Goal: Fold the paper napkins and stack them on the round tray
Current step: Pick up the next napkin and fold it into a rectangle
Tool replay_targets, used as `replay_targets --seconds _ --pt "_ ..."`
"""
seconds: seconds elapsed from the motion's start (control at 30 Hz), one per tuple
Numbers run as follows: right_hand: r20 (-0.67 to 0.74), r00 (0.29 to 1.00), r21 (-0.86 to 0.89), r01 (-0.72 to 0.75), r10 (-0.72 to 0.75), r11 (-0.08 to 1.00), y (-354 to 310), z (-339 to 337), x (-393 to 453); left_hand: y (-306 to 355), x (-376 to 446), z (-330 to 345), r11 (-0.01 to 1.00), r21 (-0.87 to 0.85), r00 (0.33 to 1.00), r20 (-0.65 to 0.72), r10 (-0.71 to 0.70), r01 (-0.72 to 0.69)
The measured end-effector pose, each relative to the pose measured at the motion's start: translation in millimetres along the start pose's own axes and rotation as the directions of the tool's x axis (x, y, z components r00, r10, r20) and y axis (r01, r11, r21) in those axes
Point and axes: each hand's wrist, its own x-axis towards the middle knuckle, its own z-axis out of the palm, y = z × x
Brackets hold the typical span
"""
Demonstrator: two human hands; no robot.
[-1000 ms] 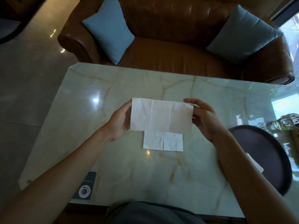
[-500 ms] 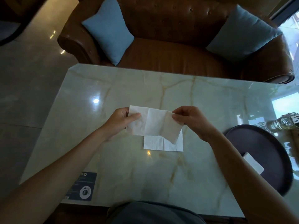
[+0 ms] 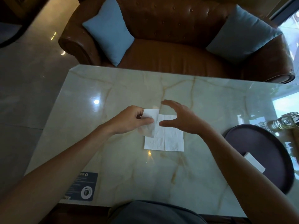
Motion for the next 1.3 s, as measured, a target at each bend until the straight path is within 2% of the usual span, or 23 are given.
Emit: replay_targets --seconds 0.2,0.4,0.5,0.63,0.73,0.87,1.07,1.2,1.3 --pt "0.100 0.988 -0.016 0.118 -0.115 0.993 -16.0 8.4 14.9 -2.5 -11.5 -15.4 0.994 0.105 0.996 0.083 -0.017 0.008" --pt "0.105 0.988 0.118 0.099 -0.112 0.988 -20.9 11.0 18.6 -20.1 -21.1 -29.4 0.994 0.105 0.997 0.061 -0.048 0.042" --pt "0.118 0.987 0.060 0.099 -0.106 0.993 -19.9 12.8 20.1 -26.6 -24.5 -32.7 0.995 0.090 0.997 0.053 -0.055 0.050" --pt "0.163 0.981 0.016 0.106 -0.107 0.994 -25.8 11.4 19.7 -18.9 -23.3 -31.1 0.999 -0.013 0.998 0.052 -0.036 0.036" --pt "0.202 0.973 -0.030 0.119 -0.111 0.992 -30.4 7.9 20.5 -9.2 -14.7 -31.2 1.000 0.009 1.000 0.019 0.009 -0.009" --pt "0.173 0.981 -0.035 0.098 -0.091 0.995 -27.3 -0.6 19.2 -0.2 -5.1 -41.3 1.000 -0.016 1.000 0.025 -0.008 0.009" --pt "0.181 0.980 -0.052 0.095 -0.085 0.994 -27.1 -6.2 18.6 9.5 7.5 -36.9 0.985 0.172 0.990 0.141 -0.023 -0.001" --pt "0.183 0.980 -0.063 0.094 -0.081 0.994 -30.5 -6.9 18.6 18.1 14.6 -25.0 0.951 0.305 0.989 0.145 0.009 -0.053" --pt "0.158 0.984 -0.074 0.090 -0.077 0.993 -27.9 -8.2 18.3 14.1 18.8 -18.3 0.939 0.332 0.987 0.154 0.039 -0.089"
